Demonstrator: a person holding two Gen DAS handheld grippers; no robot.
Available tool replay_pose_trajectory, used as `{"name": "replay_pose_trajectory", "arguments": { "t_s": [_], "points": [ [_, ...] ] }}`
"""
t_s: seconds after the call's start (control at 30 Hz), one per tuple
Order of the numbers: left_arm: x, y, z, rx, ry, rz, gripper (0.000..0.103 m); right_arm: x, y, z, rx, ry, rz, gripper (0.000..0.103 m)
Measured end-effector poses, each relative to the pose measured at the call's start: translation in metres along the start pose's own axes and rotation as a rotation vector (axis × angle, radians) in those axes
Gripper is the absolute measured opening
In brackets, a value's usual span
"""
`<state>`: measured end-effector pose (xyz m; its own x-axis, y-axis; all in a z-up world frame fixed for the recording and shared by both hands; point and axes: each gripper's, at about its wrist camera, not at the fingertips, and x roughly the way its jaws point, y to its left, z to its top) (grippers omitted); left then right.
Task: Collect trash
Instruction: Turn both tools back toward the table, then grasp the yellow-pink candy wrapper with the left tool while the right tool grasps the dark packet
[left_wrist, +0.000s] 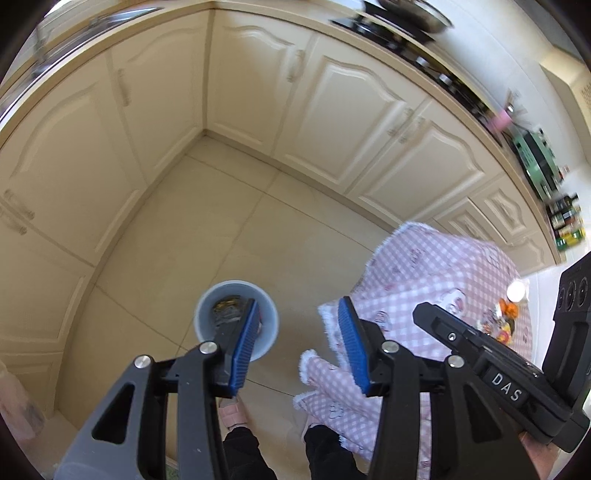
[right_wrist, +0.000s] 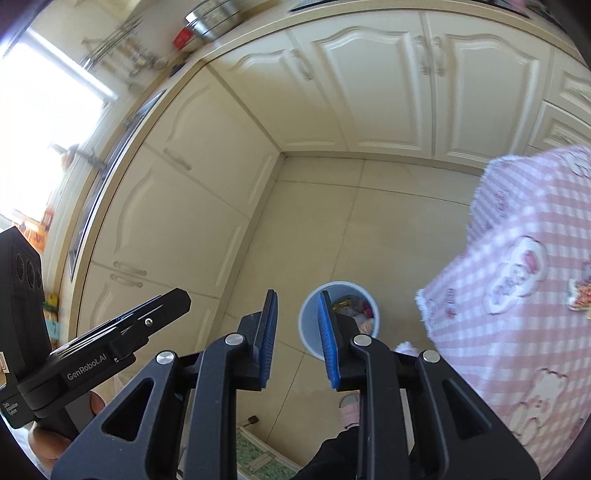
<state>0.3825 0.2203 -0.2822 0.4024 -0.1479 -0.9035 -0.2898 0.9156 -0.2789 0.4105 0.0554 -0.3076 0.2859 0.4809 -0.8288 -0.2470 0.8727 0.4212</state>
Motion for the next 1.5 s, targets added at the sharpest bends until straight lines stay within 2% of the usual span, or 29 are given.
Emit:
{"name": "replay_pose_trajectory", "arguments": {
  "t_s": [0.27, 0.37, 0.43, 0.6, 0.73, 0.87, 1.13, 1.17, 1.27, 1.3, 1.37, 1.5],
  "points": [
    [0.038, -0.131, -0.014, 0.152, 0.056, -0.064, 0.044, -0.064, -0.107, -0.005, 0.127, -0.078, -0.066, 0.022],
    [0.056, -0.191, -0.027, 0.226, 0.092, -0.099, 0.05, -0.097, -0.159, -0.012, 0.187, -0.111, -0.105, 0.023],
    [0.07, -0.238, -0.038, 0.304, 0.122, -0.143, 0.052, -0.118, -0.188, -0.018, 0.221, -0.133, -0.134, 0.024],
    [0.101, -0.327, -0.072, 0.505, 0.194, -0.192, 0.052, -0.161, -0.255, -0.038, 0.302, -0.161, -0.202, 0.026],
    [0.125, -0.379, -0.097, 0.616, 0.225, -0.171, 0.052, -0.178, -0.297, -0.054, 0.361, -0.16, -0.233, 0.028],
    [0.144, -0.402, -0.105, 0.672, 0.231, -0.124, 0.052, -0.184, -0.326, -0.065, 0.396, -0.149, -0.23, 0.031],
    [0.171, -0.41, -0.108, 0.714, 0.268, -0.066, 0.05, -0.176, -0.362, -0.065, 0.423, -0.117, -0.224, 0.038],
    [0.173, -0.411, -0.107, 0.709, 0.272, -0.07, 0.042, -0.174, -0.364, -0.064, 0.422, -0.114, -0.225, 0.038],
    [0.172, -0.41, -0.103, 0.678, 0.277, -0.099, 0.035, -0.165, -0.372, -0.062, 0.424, -0.093, -0.226, 0.04],
    [0.171, -0.411, -0.102, 0.663, 0.281, -0.12, 0.013, -0.161, -0.373, -0.061, 0.424, -0.085, -0.226, 0.04],
    [0.168, -0.409, -0.099, 0.631, 0.3, -0.163, 0.007, -0.156, -0.376, -0.06, 0.42, -0.076, -0.226, 0.04],
    [0.164, -0.406, -0.093, 0.596, 0.294, -0.196, 0.006, -0.143, -0.377, -0.055, 0.401, -0.066, -0.24, 0.041]
  ]
}}
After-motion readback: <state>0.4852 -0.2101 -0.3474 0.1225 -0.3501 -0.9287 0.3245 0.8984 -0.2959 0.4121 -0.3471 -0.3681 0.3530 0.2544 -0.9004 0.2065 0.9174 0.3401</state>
